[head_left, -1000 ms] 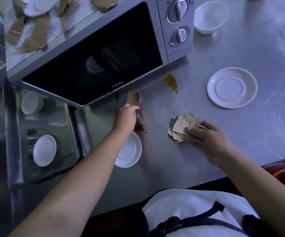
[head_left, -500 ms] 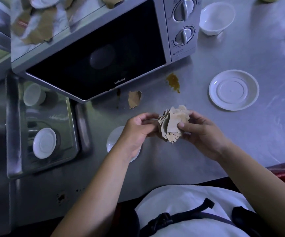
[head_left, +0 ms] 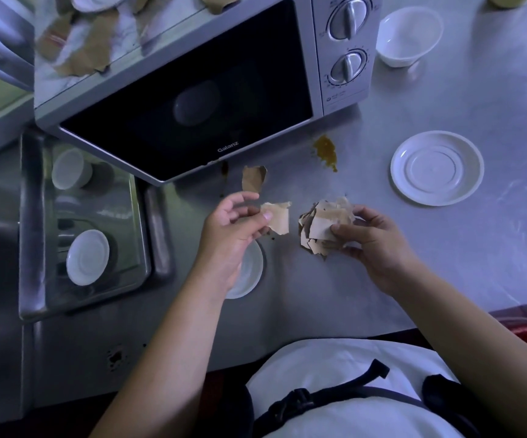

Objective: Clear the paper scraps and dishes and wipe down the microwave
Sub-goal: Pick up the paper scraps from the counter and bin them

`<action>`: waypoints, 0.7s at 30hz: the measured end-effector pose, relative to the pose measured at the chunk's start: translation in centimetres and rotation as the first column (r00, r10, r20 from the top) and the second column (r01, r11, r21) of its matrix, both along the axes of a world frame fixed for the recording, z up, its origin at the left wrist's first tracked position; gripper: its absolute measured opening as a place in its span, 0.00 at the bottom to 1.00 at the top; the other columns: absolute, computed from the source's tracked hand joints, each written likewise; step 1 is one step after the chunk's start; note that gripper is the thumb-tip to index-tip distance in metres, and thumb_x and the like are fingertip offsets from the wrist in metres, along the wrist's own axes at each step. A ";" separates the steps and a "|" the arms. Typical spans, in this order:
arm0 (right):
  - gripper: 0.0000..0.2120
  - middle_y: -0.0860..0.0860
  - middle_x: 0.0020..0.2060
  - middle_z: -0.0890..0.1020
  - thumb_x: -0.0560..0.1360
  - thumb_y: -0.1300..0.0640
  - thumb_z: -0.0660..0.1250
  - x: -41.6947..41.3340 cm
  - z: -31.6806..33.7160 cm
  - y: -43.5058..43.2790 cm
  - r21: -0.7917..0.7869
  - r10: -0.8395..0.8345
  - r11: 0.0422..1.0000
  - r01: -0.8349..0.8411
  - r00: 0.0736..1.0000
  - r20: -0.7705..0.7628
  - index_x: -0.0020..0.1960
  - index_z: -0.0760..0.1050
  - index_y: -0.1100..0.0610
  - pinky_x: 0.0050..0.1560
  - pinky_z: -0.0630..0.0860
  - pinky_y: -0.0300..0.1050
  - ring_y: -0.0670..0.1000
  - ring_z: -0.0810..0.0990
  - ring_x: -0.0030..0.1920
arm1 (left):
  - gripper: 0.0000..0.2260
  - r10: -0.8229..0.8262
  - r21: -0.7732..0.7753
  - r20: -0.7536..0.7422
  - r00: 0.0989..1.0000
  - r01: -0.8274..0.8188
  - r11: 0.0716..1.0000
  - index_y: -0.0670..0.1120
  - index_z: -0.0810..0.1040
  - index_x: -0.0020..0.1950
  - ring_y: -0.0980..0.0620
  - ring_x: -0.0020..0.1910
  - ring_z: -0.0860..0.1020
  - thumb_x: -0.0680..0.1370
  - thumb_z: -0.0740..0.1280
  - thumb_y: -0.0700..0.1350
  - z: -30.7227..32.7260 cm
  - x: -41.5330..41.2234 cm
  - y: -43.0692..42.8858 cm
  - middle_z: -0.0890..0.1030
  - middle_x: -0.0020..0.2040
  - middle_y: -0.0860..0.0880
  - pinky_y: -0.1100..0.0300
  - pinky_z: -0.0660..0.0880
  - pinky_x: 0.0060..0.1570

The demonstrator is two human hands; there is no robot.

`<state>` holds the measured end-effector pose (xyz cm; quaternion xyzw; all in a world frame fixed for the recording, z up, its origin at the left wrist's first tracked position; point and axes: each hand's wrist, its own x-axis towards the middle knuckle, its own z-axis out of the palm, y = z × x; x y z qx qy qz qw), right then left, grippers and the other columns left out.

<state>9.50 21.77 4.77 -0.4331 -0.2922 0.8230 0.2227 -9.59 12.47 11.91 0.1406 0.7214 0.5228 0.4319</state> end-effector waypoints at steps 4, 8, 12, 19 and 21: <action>0.11 0.54 0.40 0.85 0.73 0.73 0.69 -0.8 0.9 -0.9 0.060 0.008 0.998 -0.008 1.000 0.005 0.51 0.78 0.61 0.40 0.82 0.44 0.51 0.84 0.38 | 0.10 -0.213 -0.037 -0.080 0.974 0.211 0.977 0.45 0.81 0.48 0.53 0.37 0.81 0.73 0.74 0.32 0.4 1.5 0.4 0.83 0.39 0.49 0.61 0.79 0.42; 0.11 0.56 0.41 0.85 0.72 0.72 0.70 -1.2 1.9 -1.5 0.079 0.080 0.994 -0.076 0.996 -0.043 0.51 0.79 0.61 0.41 0.83 0.45 0.53 0.85 0.40 | 0.11 -0.190 -0.113 -0.307 0.933 0.162 0.980 0.51 0.80 0.40 0.56 0.36 0.80 0.71 0.76 0.36 -0.6 2.4 0.7 0.84 0.37 0.51 0.65 0.76 0.40; 0.15 0.60 0.46 0.84 0.67 0.68 0.73 -0.7 2.0 -1.7 0.065 0.124 0.991 -0.121 0.990 -0.060 0.54 0.79 0.62 0.51 0.83 0.54 0.58 0.84 0.45 | 0.11 -0.210 -0.119 -0.410 0.887 0.176 0.977 0.53 0.78 0.38 0.54 0.38 0.81 0.71 0.76 0.39 -1.3 2.1 0.3 0.84 0.38 0.50 0.55 0.79 0.44; 0.19 0.62 0.46 0.85 0.64 0.62 0.76 -0.7 1.8 -2.3 0.069 0.145 0.988 -0.141 0.988 -0.060 0.54 0.80 0.63 0.52 0.83 0.55 0.60 0.84 0.45 | 0.12 -0.248 -0.161 -0.569 0.784 0.189 0.969 0.52 0.72 0.37 0.52 0.41 0.82 0.73 0.73 0.39 -1.8 3.4 -0.2 0.82 0.38 0.53 0.46 0.81 0.42; 0.20 0.61 0.45 0.86 0.64 0.62 0.76 -0.7 2.0 -2.3 0.079 0.141 0.987 -0.137 0.989 -0.051 0.55 0.80 0.62 0.48 0.84 0.52 0.58 0.85 0.43 | 0.14 -0.255 -0.178 -0.586 0.769 0.185 0.967 0.53 0.71 0.36 0.51 0.40 0.82 0.73 0.72 0.38 -1.8 3.4 -0.1 0.82 0.38 0.52 0.45 0.80 0.41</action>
